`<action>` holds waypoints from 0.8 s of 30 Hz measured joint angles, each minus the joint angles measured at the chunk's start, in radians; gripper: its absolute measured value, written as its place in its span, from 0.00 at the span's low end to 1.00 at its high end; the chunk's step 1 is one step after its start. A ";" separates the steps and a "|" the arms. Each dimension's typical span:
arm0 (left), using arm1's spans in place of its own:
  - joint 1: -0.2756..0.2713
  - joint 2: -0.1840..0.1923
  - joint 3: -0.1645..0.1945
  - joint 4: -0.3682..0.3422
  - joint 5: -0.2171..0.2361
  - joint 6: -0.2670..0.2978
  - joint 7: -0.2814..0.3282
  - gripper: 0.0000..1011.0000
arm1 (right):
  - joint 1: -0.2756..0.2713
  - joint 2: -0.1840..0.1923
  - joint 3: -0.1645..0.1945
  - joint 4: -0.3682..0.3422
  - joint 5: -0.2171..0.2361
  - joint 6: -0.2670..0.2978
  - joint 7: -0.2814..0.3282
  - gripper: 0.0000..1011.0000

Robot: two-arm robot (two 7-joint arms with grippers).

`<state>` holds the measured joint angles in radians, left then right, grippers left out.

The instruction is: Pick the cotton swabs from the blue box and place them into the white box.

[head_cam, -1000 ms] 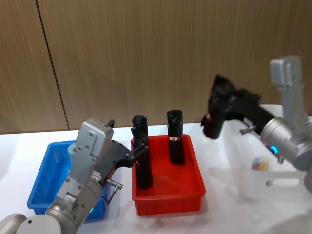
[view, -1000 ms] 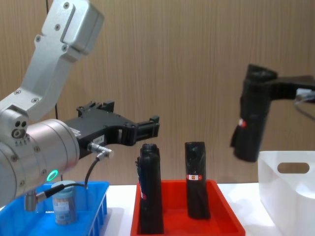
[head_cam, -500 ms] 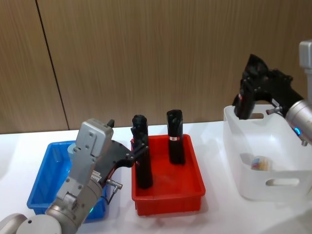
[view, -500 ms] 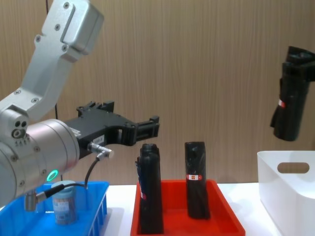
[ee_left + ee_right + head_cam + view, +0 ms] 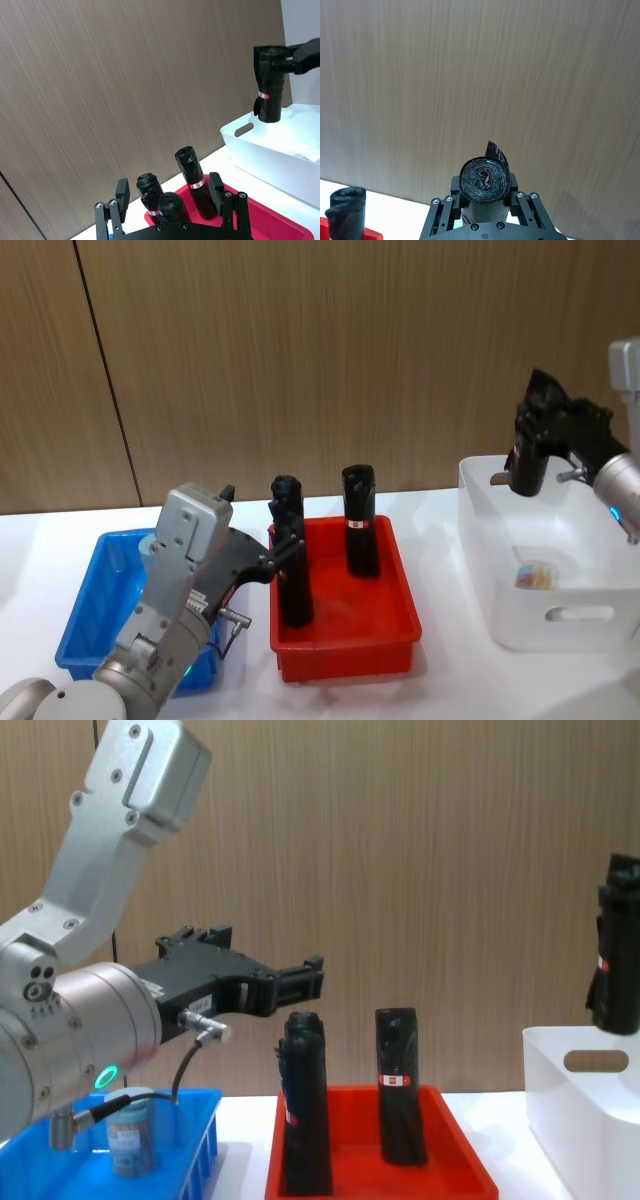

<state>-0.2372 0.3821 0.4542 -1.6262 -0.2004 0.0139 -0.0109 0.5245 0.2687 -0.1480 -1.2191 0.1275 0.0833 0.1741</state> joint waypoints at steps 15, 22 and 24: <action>0.000 0.000 0.000 0.000 0.000 0.000 0.000 0.99 | 0.035 -0.015 -0.012 0.119 -0.028 -0.024 -0.009 0.75; 0.000 0.000 0.000 0.000 0.000 0.000 0.000 0.99 | 0.035 -0.016 -0.012 0.127 -0.023 -0.028 -0.010 0.92; 0.000 0.000 0.000 0.000 0.000 0.000 0.000 0.99 | 0.030 -0.015 -0.010 0.122 -0.018 -0.028 -0.010 0.97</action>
<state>-0.2372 0.3821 0.4542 -1.6262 -0.2004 0.0139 -0.0109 0.5549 0.2534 -0.1584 -1.0968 0.1099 0.0550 0.1641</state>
